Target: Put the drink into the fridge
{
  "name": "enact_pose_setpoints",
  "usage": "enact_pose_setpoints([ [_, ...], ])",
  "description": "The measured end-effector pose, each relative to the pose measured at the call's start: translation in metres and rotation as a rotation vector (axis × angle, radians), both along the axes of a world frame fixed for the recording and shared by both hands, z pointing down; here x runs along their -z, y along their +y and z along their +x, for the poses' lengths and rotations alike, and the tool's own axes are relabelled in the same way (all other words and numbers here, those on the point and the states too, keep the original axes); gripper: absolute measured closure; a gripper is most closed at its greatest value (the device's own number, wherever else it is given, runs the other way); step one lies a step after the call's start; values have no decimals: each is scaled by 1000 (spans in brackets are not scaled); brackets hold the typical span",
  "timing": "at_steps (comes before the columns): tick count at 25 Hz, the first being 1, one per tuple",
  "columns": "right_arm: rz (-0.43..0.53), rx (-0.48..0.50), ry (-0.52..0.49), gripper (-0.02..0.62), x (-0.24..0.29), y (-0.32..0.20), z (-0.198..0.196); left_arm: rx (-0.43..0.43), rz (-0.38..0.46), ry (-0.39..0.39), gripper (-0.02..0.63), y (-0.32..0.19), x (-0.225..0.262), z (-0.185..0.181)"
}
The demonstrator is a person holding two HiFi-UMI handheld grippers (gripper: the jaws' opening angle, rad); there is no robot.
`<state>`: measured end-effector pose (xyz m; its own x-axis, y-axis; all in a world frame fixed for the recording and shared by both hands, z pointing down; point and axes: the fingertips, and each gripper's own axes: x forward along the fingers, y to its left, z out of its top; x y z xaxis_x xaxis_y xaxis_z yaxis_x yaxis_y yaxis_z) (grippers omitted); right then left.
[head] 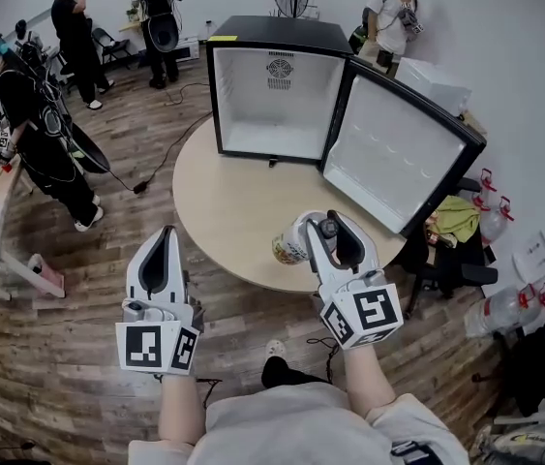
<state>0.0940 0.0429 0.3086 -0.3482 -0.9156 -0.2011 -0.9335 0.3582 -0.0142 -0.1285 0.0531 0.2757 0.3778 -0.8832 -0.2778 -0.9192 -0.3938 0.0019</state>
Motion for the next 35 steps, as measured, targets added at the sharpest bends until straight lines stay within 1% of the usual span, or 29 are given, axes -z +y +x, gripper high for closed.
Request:
enact_pose_setpoints([
  [8,14,34,-9,437,10,-68,15,18,12,-1,598,-62,9,21],
  [14,30,62,-6,437,15,-106,30,8,19,-1,598,-99,14,45],
  [19,26,71,-10,437,11,-132,43,20,19,-16,598,-122,11,60],
  [24,7,68,-14,437,4,-154,50,27,3,-19,598,-142,7,64],
  [28,4,69,-17,437,4,-172,49,25,2,-19,598,-161,6,64],
  [35,0,47,-18,437,6,-213,41,-11,6,-17,598,-208,8,58],
])
